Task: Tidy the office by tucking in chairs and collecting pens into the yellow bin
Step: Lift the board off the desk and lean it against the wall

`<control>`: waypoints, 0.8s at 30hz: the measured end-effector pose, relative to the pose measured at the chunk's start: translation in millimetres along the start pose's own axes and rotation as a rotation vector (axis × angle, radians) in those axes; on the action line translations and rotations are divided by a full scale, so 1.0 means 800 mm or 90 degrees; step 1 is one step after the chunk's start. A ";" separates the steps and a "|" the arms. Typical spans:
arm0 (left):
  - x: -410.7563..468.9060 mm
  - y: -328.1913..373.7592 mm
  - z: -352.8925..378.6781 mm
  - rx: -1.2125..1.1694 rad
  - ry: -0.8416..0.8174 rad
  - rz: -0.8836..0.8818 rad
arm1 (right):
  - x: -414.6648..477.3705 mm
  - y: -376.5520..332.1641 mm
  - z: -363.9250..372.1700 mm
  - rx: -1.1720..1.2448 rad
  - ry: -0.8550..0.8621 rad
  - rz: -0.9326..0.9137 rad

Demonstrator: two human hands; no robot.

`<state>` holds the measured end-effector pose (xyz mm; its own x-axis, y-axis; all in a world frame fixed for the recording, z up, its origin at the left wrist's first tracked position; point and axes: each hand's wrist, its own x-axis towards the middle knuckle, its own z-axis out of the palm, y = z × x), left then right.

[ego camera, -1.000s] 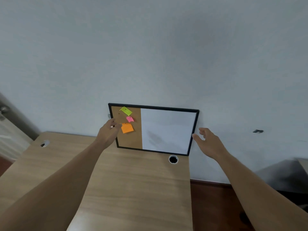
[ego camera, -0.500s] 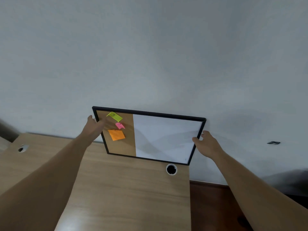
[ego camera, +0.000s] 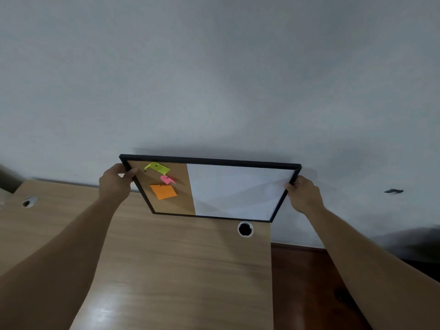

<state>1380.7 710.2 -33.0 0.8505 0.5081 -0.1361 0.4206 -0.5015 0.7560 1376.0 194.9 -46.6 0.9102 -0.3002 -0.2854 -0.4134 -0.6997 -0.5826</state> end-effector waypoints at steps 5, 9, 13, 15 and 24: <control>-0.028 -0.024 -0.028 -0.071 -0.021 0.016 | -0.023 0.017 -0.015 0.019 0.027 0.024; -0.065 -0.001 -0.039 -0.141 -0.034 0.043 | -0.050 0.027 -0.034 0.059 0.080 0.024; -0.097 0.022 -0.048 -0.177 -0.060 0.056 | -0.083 0.041 -0.070 0.086 0.133 0.016; -0.115 0.034 -0.048 -0.183 -0.074 0.080 | -0.103 0.052 -0.091 0.090 0.160 0.019; -0.193 0.115 -0.004 -0.220 -0.146 0.137 | -0.181 0.138 -0.198 0.147 0.253 0.063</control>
<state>1287.1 588.2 59.7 0.9711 0.2308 -0.0610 0.1298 -0.2964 0.9462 1202.4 58.2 50.6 0.7869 -0.6140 -0.0610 -0.4519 -0.5062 -0.7345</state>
